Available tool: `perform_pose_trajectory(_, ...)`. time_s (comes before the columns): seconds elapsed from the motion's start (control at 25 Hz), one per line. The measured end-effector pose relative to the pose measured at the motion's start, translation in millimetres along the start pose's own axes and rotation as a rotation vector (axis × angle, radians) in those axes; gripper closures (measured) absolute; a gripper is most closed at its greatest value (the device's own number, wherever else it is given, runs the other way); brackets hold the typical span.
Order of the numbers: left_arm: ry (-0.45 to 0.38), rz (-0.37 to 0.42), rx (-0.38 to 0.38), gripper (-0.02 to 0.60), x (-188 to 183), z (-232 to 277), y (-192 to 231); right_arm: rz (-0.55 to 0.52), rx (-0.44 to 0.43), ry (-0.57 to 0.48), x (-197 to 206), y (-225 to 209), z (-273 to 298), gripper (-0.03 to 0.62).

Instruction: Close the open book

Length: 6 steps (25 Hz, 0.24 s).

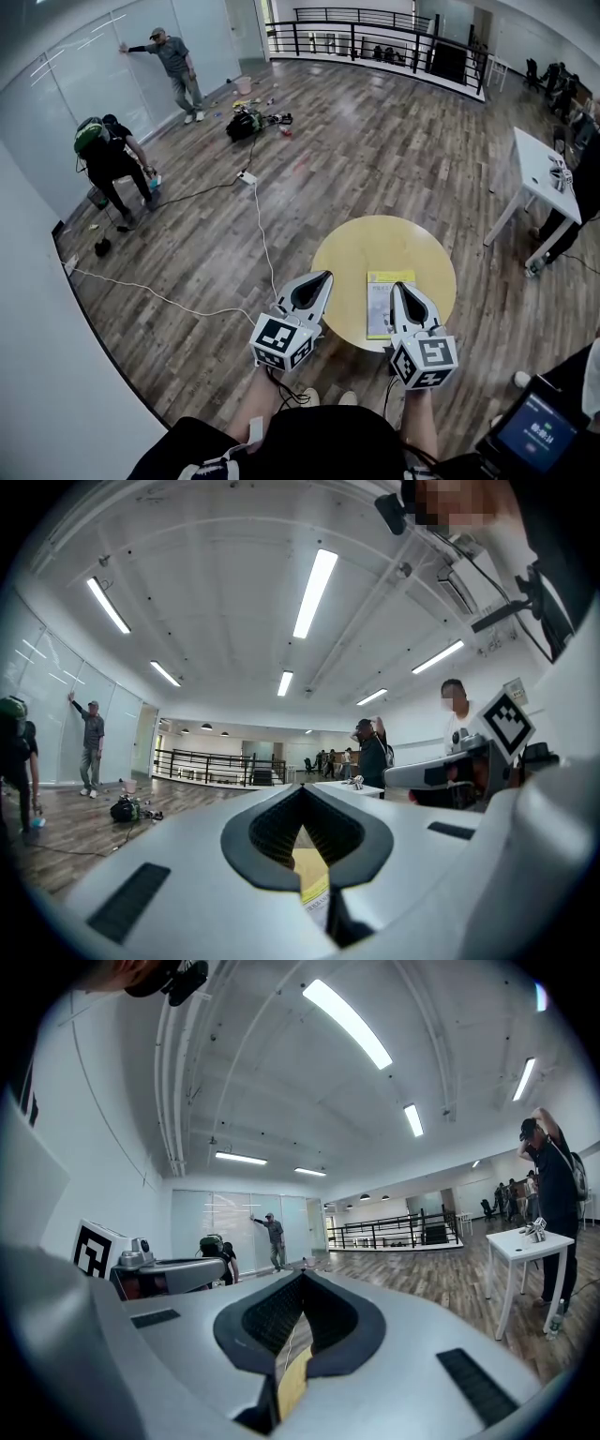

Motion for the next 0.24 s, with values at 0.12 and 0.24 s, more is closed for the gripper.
perform_pose_trajectory(0.12,-0.002,-0.002,0.000,0.583,-0.4,-1.0,3.1,-0.010,0.003,0.003,0.2,2.1,1.8,0.592)
perform_pose_trajectory(0.24,-0.001,-0.001,-0.001,0.583,-1.9,-2.2,6.5,-0.043,0.015,0.008,-1.3,5.8,4.2,0.592)
Point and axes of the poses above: the fingertips, and each gripper's own axes: z forward along the fingers, y to its left, x out of its underside, the point moved 7 cm from there along -z, backward along the fingers
